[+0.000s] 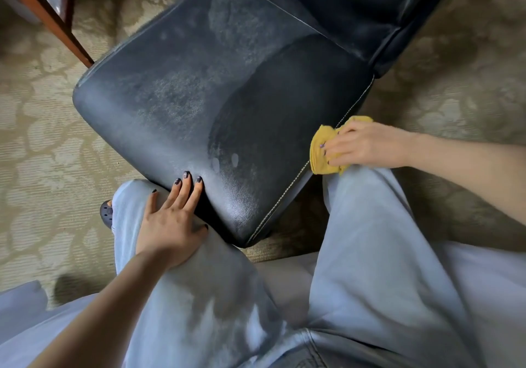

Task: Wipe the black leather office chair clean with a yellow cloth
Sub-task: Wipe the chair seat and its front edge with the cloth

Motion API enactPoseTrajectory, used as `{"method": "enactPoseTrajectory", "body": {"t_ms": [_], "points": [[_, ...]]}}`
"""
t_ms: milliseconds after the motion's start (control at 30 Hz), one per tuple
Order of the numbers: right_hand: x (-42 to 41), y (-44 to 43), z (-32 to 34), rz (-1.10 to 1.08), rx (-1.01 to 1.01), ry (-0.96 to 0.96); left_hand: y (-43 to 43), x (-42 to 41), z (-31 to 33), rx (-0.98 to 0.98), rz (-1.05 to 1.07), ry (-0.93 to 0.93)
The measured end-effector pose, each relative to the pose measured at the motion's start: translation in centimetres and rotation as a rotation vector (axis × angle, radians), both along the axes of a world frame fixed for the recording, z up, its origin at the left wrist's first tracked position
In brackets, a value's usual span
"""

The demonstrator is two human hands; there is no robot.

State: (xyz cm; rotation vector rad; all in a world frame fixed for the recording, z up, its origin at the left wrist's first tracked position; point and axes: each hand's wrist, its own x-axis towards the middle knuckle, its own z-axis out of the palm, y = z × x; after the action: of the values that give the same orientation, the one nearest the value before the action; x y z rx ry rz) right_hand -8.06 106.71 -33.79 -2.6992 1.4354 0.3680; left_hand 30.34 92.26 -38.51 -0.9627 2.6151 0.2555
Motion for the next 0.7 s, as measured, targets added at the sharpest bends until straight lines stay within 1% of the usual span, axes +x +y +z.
{"method": "enactPoseTrajectory", "body": {"t_ms": [33,67,133,200,267,333,400,433,500,567,633,700], "points": [[-0.1,-0.2,0.7,-0.053,-0.072,-0.057,0.0,0.0,-0.1,0.0,0.0,0.002],[0.0,-0.4,1.4,-0.142,-0.125,-0.089,0.0,0.0,-0.1,0.001,0.0,0.005],[0.8,-1.3,1.6,-0.345,-0.202,-0.214,0.0,0.1,-0.1,0.0,-0.003,0.007],[2.5,-3.0,1.3,-0.562,-0.226,-0.343,0.0,0.1,-0.1,-0.003,-0.003,0.014],[4.8,-4.7,0.7,-0.727,-0.229,-0.474,-0.1,0.1,-0.2,-0.002,0.009,0.027],[7.5,-6.5,0.4,-0.843,-0.237,-0.583,0.0,0.1,-0.2,-0.002,0.011,0.022],[10.3,-8.0,-0.2,-0.913,-0.218,-0.659,0.0,0.1,-0.2,0.003,0.012,0.011],[11.7,-8.7,-0.7,-0.948,-0.186,-0.645,0.0,0.1,-0.2,0.009,0.017,0.011],[14.2,-9.3,-2.1,-1.035,-0.125,-0.51,0.0,0.1,-0.2,0.007,0.02,0.015],[16.3,-9.3,-3.5,-1.086,-0.136,-0.409,0.0,0.2,-0.3,-0.008,0.019,0.022],[17.7,-8.7,-4.6,-1.087,-0.168,-0.374,-0.1,0.2,-0.3,-0.007,0.021,0.028],[18.3,-8.1,-5.1,-1.014,-0.155,-0.374,-0.2,0.2,-0.3,0.001,0.02,0.033]]}}
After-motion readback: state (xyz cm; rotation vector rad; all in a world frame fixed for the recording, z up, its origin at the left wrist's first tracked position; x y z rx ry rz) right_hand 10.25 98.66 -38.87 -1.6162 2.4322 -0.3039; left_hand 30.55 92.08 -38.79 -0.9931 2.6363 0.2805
